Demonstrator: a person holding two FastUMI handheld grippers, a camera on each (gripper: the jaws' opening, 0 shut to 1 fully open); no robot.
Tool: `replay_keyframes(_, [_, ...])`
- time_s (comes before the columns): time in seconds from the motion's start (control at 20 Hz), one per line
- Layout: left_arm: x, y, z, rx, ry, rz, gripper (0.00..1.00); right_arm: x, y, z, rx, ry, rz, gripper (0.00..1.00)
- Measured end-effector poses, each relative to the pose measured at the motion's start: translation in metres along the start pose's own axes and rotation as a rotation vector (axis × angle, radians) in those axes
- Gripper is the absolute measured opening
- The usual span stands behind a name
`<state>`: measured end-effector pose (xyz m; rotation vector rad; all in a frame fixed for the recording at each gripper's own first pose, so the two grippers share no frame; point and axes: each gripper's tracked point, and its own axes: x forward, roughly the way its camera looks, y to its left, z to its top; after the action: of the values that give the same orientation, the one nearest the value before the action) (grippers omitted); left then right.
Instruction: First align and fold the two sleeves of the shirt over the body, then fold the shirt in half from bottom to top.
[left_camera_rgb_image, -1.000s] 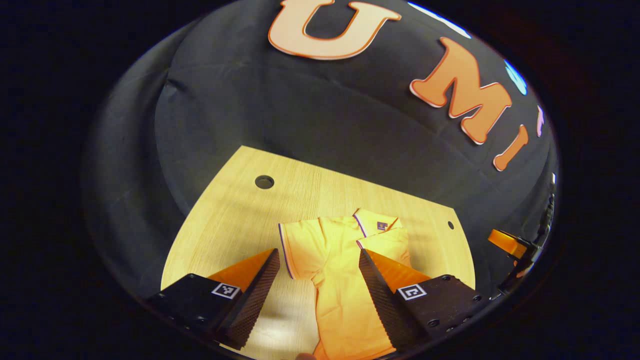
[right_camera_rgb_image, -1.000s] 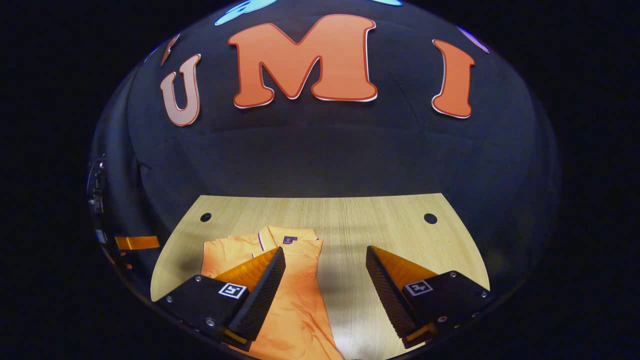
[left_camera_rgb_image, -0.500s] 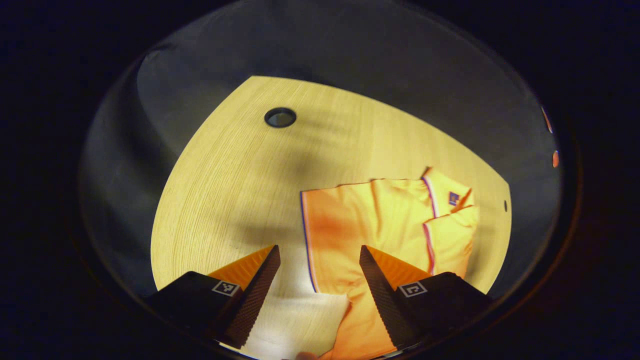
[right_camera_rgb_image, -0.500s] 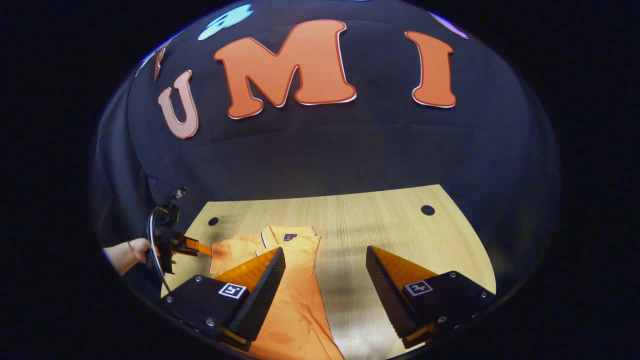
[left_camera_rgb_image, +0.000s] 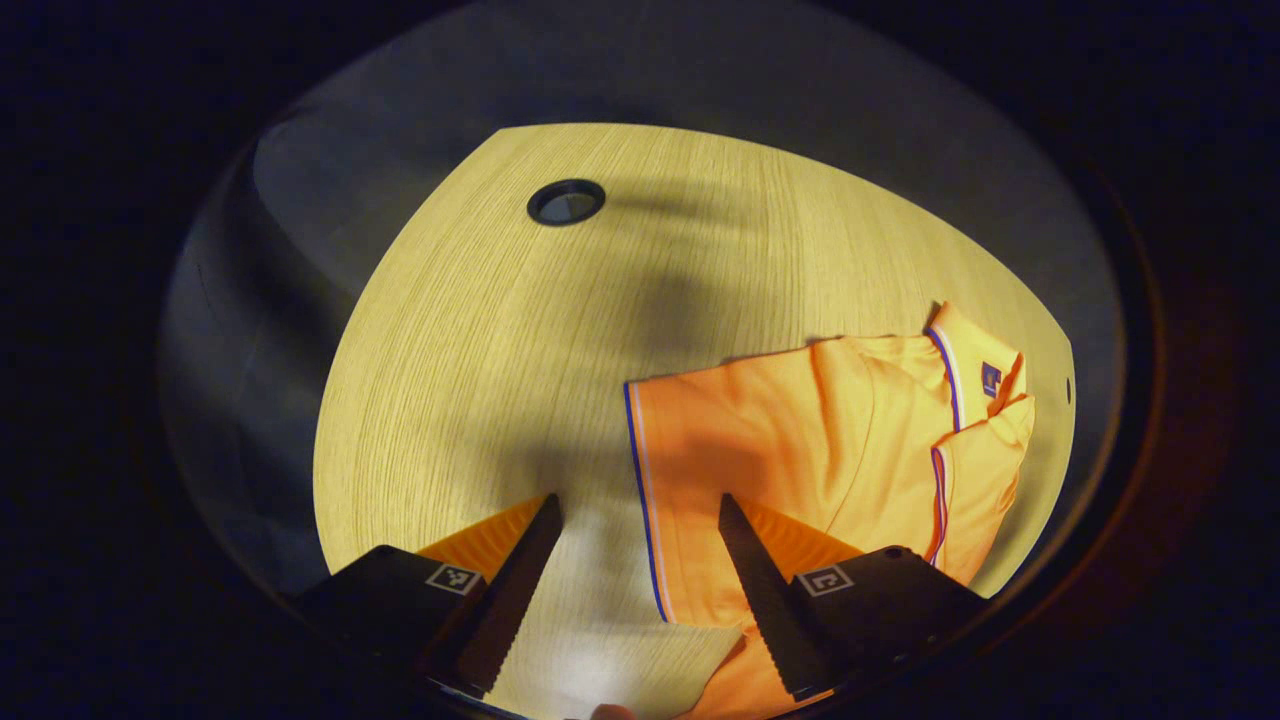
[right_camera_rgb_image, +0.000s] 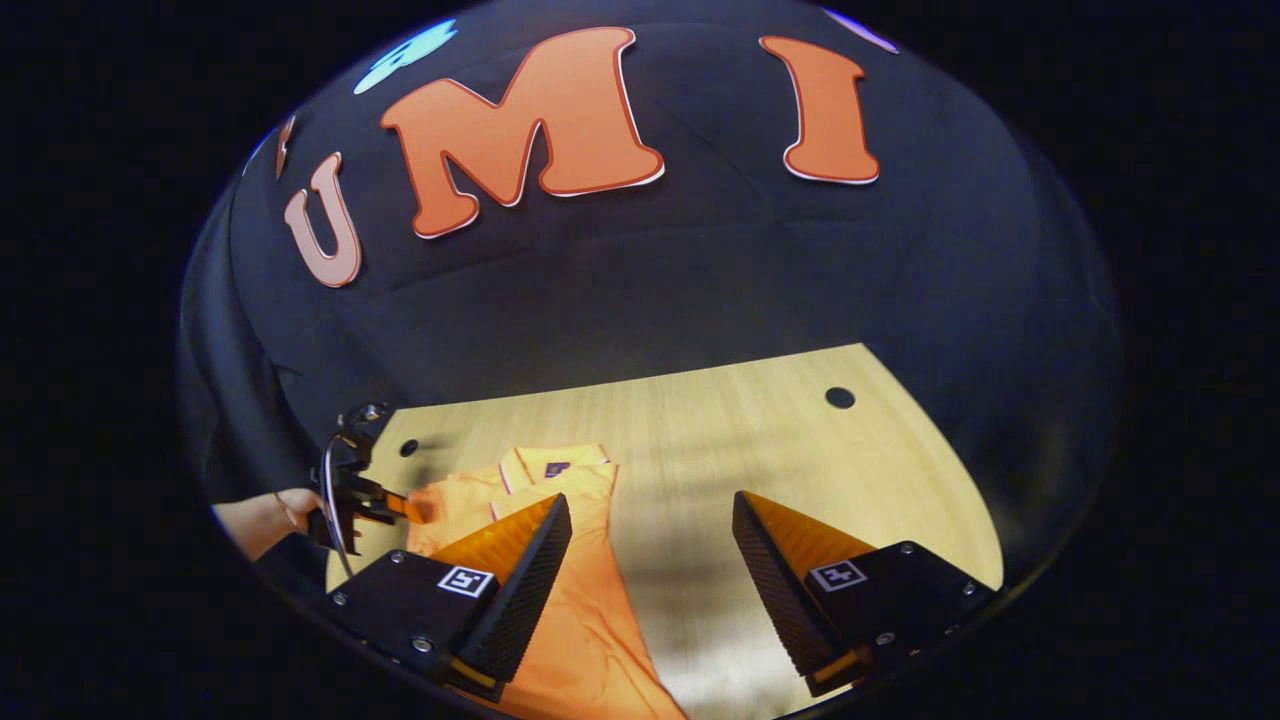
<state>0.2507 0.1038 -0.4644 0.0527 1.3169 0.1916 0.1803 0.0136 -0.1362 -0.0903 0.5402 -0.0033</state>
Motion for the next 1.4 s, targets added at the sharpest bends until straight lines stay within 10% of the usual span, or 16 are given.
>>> replay_keyframes(0.35, [-0.001,0.001,-0.002,-0.019,-0.042,0.002,0.99,-0.004,-0.001,0.008,-0.028,-0.040,-0.015,0.99])
replay_keyframes(0.55, [-0.003,-0.008,-0.001,-0.019,-0.075,-0.039,0.50,-0.007,-0.005,0.005,-0.014,-0.036,-0.007,0.99])
replay_keyframes(0.6, [-0.002,-0.008,-0.002,-0.032,-0.080,-0.030,0.17,-0.008,-0.007,0.003,-0.015,-0.035,-0.011,0.99])
replay_keyframes(0.65, [-0.003,-0.007,-0.001,-0.034,-0.088,-0.024,0.09,-0.010,-0.009,0.002,-0.015,-0.036,-0.015,0.99])
replay_keyframes(1.4, [-0.091,-0.064,0.008,0.188,-0.213,0.018,0.01,-0.044,-0.029,0.012,-0.029,-0.109,0.010,0.99])
